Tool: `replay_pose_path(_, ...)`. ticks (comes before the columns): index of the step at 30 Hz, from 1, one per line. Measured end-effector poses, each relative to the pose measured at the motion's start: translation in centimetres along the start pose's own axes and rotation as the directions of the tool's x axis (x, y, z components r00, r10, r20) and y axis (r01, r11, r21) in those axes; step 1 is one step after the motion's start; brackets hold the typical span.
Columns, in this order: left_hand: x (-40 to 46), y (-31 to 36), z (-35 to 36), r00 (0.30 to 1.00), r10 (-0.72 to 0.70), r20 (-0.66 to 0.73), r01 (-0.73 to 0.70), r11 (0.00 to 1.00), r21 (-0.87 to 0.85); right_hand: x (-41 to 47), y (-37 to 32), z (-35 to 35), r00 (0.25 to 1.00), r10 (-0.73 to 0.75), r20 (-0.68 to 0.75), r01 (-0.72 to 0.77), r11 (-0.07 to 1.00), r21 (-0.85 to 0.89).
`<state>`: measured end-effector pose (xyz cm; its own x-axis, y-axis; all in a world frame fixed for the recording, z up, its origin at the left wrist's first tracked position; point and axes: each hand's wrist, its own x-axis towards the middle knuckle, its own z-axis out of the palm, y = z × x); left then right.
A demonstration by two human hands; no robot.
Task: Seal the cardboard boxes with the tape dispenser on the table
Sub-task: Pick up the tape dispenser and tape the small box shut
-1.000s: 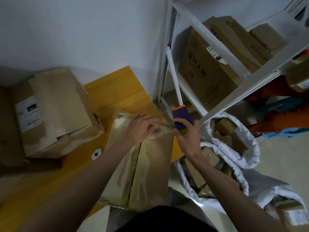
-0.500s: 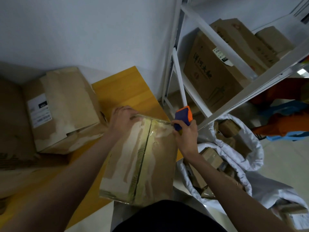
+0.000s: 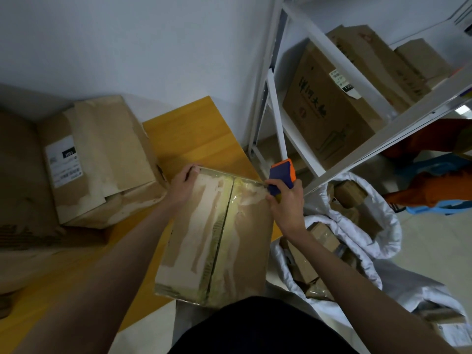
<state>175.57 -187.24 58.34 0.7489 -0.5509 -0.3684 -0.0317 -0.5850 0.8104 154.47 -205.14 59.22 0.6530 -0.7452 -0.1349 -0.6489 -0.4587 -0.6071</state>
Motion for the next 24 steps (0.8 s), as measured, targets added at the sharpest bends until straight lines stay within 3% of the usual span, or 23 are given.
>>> replay_pose_path(4,-0.7,-0.3,0.9,0.994,-0.060,-0.095,0.059,0.998,-0.014,0.0,0.1,0.2,1.000,-0.005,0.001,0.005,1.000,-0.003)
replay_pose_path(8,-1.0,-0.2,1.4,0.955,-0.035,-0.294,0.065,0.994,0.091,0.2,0.2,0.3,1.000,-0.007,-0.002,0.007,1.000,0.011)
replay_pose_path(10,-1.0,-0.2,1.2,0.936,0.053,-0.348,0.006,0.986,0.166,0.2,0.3,0.2,1.000,-0.009,0.003,0.009,1.000,0.013)
replay_pose_path(12,0.0,-0.4,0.7,0.932,0.245,-0.267,-0.155,0.936,0.316,0.2,0.4,0.2,1.000,-0.015,0.009,0.014,1.000,0.013)
replay_pose_path(14,1.1,-0.1,0.4,0.931,0.360,-0.060,-0.318,0.880,0.354,0.2,0.5,0.2,1.000,-0.018,0.013,0.018,1.000,0.017)
replay_pose_path(16,1.8,0.4,0.5,0.939,0.334,0.081,-0.342,0.886,0.313,0.2,0.5,0.2,1.000,-0.026,0.011,0.026,1.000,0.018)
replay_pose_path(20,2.6,1.6,0.8,0.971,0.231,0.055,-0.238,0.948,0.213,0.1,0.4,0.1,0.999,-0.029,0.016,0.029,1.000,0.011)
replay_pose_path(24,4.1,3.2,0.3,0.971,0.177,0.159,-0.218,0.931,0.293,0.2,0.3,0.1,0.999,-0.027,0.020,0.027,1.000,0.007)
